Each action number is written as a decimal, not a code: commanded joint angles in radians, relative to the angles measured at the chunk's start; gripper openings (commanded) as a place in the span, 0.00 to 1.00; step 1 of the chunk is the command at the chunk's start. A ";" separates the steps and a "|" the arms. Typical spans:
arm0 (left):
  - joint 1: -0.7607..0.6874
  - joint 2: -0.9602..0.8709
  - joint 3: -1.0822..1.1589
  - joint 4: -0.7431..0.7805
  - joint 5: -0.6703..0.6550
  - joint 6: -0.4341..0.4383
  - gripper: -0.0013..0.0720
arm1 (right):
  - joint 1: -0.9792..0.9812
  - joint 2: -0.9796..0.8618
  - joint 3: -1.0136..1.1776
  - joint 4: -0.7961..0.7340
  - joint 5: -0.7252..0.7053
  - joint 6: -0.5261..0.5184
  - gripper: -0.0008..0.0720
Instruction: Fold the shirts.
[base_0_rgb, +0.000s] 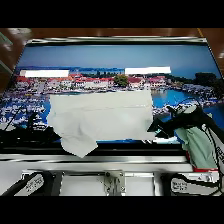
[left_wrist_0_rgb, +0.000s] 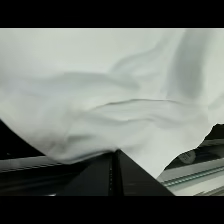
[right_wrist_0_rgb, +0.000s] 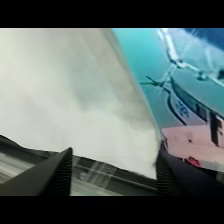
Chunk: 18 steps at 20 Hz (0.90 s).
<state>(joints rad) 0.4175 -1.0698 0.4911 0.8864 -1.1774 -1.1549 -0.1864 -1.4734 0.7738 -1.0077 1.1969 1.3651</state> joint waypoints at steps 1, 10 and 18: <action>0.011 0.000 0.044 0.042 -0.008 0.003 0.07 | 0.063 -0.021 -0.002 0.033 -0.055 -0.006 0.32; -0.007 -0.054 0.420 0.032 -0.040 0.043 0.07 | 0.109 0.031 0.331 0.031 -0.153 -0.013 0.11; -0.053 -0.439 0.826 -0.035 -0.047 -0.003 0.07 | 0.150 -0.228 0.643 0.023 -0.264 0.098 0.11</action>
<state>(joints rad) 0.3725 -1.3766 1.1732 0.8707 -1.2190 -1.1267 -0.0479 -1.6157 1.3117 -0.9821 0.9672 1.4284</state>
